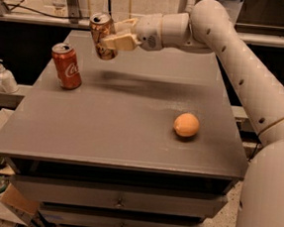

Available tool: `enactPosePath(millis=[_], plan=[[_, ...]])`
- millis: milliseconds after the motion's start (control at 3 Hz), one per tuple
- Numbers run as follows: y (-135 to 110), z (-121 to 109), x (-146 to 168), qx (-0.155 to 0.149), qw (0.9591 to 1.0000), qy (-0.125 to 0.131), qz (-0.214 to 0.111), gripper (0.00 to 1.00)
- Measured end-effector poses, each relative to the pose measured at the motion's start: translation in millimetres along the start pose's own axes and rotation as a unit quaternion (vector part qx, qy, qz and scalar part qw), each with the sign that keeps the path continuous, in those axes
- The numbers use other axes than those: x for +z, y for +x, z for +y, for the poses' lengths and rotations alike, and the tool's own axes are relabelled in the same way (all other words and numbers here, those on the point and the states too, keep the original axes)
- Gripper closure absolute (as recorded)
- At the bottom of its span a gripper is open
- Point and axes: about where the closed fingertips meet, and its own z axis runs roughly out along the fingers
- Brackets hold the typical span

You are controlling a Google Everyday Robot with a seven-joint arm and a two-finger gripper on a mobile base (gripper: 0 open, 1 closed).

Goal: Move orange can near coke can

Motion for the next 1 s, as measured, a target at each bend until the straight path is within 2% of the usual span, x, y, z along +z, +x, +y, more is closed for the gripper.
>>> enactPosePath(millis=[333, 1000], plan=[[1, 11, 16, 0.014, 0.9998, -0.010, -0.009, 1.00], [25, 27, 45, 0.040, 0.9989, -0.020, -0.017, 1.00]])
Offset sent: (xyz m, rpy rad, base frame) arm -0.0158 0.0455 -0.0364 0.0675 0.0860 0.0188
